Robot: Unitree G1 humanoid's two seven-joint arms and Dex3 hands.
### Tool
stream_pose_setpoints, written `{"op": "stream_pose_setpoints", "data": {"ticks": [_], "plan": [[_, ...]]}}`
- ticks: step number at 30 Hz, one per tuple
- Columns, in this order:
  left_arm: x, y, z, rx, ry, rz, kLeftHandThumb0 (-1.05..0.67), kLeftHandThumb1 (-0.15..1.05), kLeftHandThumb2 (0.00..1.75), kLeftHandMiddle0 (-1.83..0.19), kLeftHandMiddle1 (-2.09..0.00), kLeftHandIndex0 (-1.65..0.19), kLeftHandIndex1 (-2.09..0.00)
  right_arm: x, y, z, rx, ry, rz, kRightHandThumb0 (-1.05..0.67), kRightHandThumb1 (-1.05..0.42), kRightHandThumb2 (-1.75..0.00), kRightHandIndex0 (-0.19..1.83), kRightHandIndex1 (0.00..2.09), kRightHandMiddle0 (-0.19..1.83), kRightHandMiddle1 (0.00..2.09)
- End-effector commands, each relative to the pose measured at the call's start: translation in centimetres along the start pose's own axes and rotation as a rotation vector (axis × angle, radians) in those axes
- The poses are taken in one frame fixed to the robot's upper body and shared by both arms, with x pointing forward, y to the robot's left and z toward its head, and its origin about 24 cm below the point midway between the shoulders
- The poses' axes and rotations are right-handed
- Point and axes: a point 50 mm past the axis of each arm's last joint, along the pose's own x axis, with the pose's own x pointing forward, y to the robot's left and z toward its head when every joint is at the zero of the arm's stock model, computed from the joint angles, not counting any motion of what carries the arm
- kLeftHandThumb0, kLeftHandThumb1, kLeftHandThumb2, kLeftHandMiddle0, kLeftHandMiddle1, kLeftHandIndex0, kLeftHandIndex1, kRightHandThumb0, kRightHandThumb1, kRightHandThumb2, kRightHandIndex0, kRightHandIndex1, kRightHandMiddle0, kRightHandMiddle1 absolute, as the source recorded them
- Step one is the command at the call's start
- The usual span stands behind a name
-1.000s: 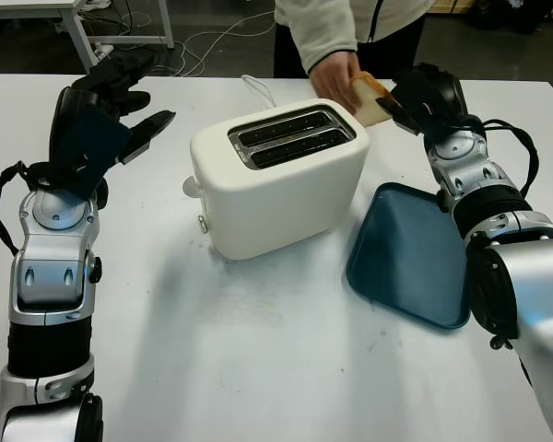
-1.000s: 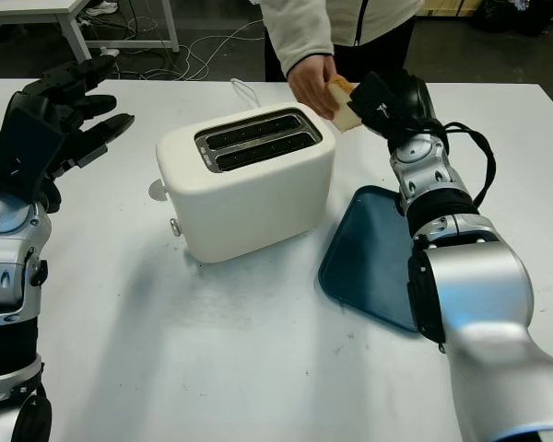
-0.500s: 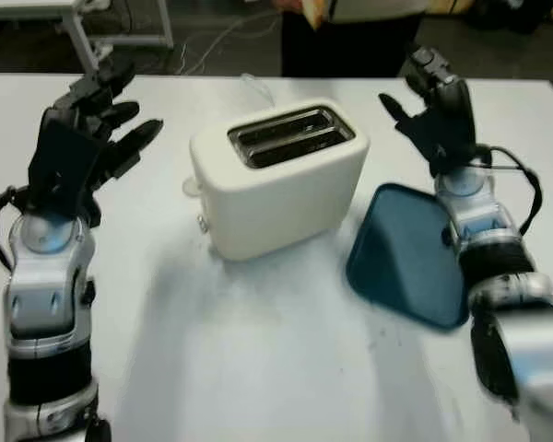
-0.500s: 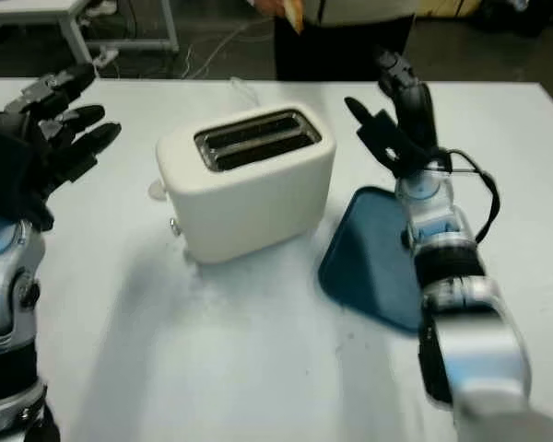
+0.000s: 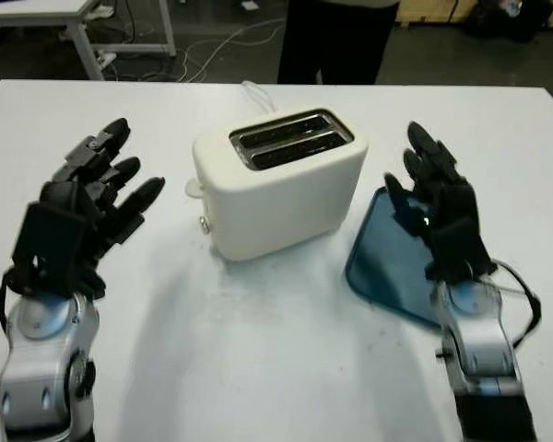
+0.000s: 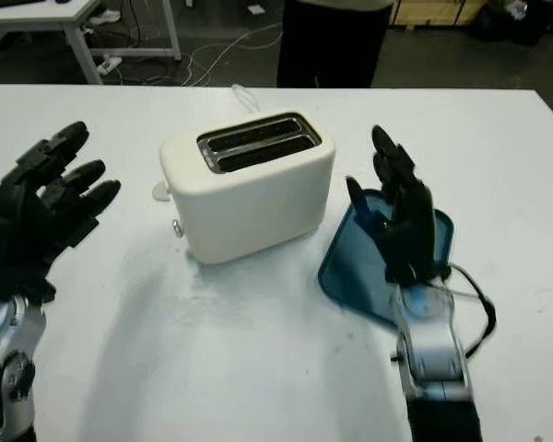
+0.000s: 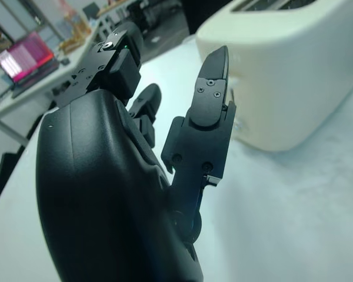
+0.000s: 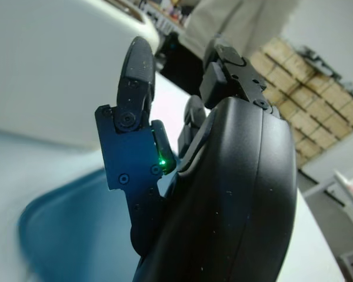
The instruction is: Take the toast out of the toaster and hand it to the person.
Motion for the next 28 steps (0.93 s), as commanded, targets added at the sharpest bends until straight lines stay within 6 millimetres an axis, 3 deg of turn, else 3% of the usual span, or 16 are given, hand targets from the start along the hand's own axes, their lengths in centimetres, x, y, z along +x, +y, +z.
{"op": "stream_pose_setpoints", "data": {"ticks": [1, 10, 15, 19, 28], "plan": [[-0.5, -0.3, -0.3, 0.003, -0.002, 0.027, -0.32, 0.92, 0.20, -0.25, -0.40, -0.40, -0.01, -0.9, 0.5, 0.5, 0.038, 0.005, -0.006, -0.50, -0.92, -0.52, 0.19, 0.01, 0.17, 0.00], [-1.7, -2.6, -2.8, -0.079, 0.000, 0.008, -0.35, 0.92, 0.28, -0.24, -0.30, -0.35, 0.00, -3.7, 2.9, 0.1, 0.164, 0.101, 0.030, -0.49, -0.92, -0.58, 0.11, 0.00, 0.13, 0.00], [-1.9, -3.8, -4.8, -0.124, -0.050, 0.061, -0.47, 0.92, 0.28, -0.26, -0.31, -0.37, -0.01, -3.3, 4.0, -2.0, 0.231, 0.211, 0.038, -0.51, -0.92, -0.59, 0.08, 0.00, 0.10, 0.00], [-1.6, -3.7, -6.1, -0.082, -0.050, 0.086, -0.45, 0.92, 0.43, -0.26, -0.33, -0.37, -0.01, -2.9, 4.4, -2.7, 0.280, 0.240, 0.046, -0.46, -0.92, -0.60, 0.02, 0.00, 0.13, 0.02], [-1.1, -3.1, -6.2, -0.099, -0.026, 0.072, -0.50, 0.92, 0.46, -0.23, -0.32, -0.34, 0.00, -2.2, 4.7, -5.2, 0.303, 0.195, 0.006, -0.45, -0.92, -0.56, 0.01, 0.00, 0.19, 0.02]]}}
